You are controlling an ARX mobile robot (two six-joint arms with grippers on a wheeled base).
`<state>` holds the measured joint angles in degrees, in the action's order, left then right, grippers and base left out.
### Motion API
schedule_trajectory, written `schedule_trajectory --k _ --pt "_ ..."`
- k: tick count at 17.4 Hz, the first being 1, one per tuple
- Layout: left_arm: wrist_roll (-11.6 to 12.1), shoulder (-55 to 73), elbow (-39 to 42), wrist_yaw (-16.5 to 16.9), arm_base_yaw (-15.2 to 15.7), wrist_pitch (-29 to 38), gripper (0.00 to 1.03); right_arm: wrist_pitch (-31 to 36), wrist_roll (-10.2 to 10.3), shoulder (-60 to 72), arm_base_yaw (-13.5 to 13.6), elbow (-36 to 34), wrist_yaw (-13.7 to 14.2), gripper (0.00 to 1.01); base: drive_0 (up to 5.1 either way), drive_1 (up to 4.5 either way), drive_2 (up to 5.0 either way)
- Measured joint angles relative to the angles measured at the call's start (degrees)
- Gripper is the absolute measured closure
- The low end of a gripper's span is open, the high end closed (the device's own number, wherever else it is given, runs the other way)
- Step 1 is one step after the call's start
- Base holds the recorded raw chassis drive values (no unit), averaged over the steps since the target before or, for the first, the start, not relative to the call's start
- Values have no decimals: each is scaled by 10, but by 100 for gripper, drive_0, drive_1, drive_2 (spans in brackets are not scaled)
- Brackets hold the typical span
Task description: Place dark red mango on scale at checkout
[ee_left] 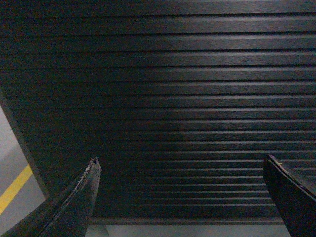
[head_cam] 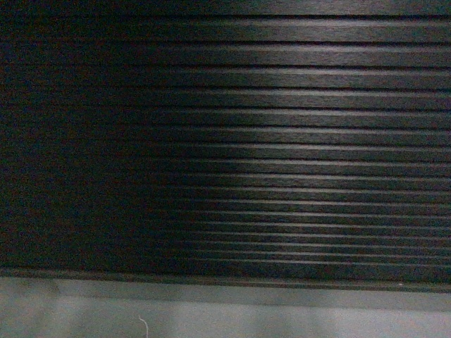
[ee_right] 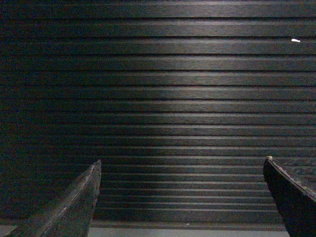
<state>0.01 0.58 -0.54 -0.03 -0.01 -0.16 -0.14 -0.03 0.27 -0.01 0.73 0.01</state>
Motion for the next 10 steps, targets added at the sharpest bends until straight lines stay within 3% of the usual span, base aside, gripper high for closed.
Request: schedule_trajectory --k 10 --pt "0 0 0 0 0 0 5 -1 0 0 0 0 0 3 0 0 0"
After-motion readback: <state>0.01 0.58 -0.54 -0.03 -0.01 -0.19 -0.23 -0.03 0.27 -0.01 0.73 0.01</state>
